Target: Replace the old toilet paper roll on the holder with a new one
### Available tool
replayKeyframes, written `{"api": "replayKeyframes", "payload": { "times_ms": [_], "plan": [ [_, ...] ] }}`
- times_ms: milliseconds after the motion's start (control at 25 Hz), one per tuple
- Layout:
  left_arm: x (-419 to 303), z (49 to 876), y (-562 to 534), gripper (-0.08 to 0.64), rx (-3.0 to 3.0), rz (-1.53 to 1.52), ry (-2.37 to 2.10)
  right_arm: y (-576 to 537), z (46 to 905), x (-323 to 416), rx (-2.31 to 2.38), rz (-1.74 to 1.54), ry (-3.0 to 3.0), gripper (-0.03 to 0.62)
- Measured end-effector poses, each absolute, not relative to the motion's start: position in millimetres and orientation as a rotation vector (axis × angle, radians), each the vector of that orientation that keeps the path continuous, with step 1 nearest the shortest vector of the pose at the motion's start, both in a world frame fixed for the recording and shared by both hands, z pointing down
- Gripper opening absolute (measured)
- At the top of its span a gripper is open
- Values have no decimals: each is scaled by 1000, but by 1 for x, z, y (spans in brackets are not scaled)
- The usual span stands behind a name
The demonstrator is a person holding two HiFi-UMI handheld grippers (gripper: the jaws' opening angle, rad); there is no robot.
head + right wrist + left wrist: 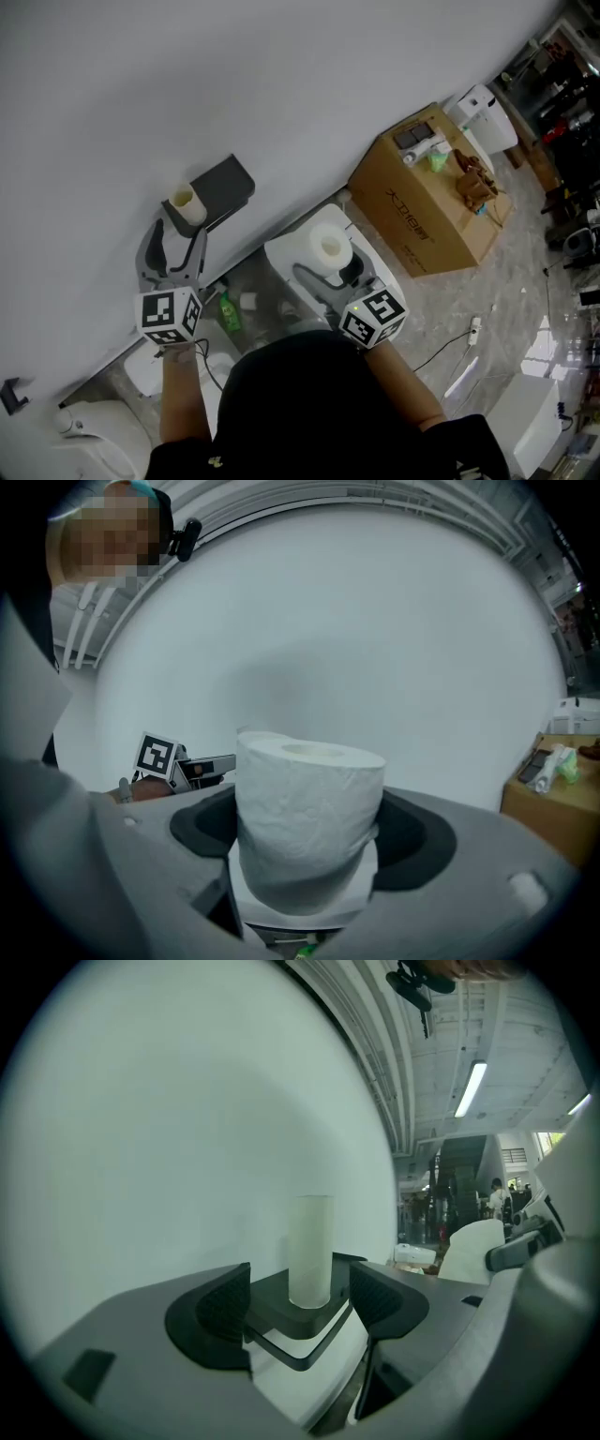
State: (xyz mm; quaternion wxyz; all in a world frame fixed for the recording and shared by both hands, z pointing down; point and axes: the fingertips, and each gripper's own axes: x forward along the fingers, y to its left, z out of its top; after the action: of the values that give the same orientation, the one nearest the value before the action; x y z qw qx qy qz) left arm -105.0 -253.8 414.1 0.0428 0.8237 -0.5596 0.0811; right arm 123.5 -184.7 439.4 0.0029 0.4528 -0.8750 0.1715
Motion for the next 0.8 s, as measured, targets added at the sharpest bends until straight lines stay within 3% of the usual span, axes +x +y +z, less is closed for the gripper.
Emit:
{"api": "replayKeyframes", "payload": {
  "times_ms": [640, 760, 800],
  "plan": [
    [-78, 429, -277, 299, 2550, 318, -1684, -177, 448, 157, 1526, 561, -2679, 410],
    [-79, 425, -275, 275, 2550, 311, -1702, -175, 446, 156, 1521, 558, -2683, 410],
    [-80, 423, -274, 233, 2548, 304, -1715, -175, 446, 156, 1518, 557, -2685, 410]
  ]
}}
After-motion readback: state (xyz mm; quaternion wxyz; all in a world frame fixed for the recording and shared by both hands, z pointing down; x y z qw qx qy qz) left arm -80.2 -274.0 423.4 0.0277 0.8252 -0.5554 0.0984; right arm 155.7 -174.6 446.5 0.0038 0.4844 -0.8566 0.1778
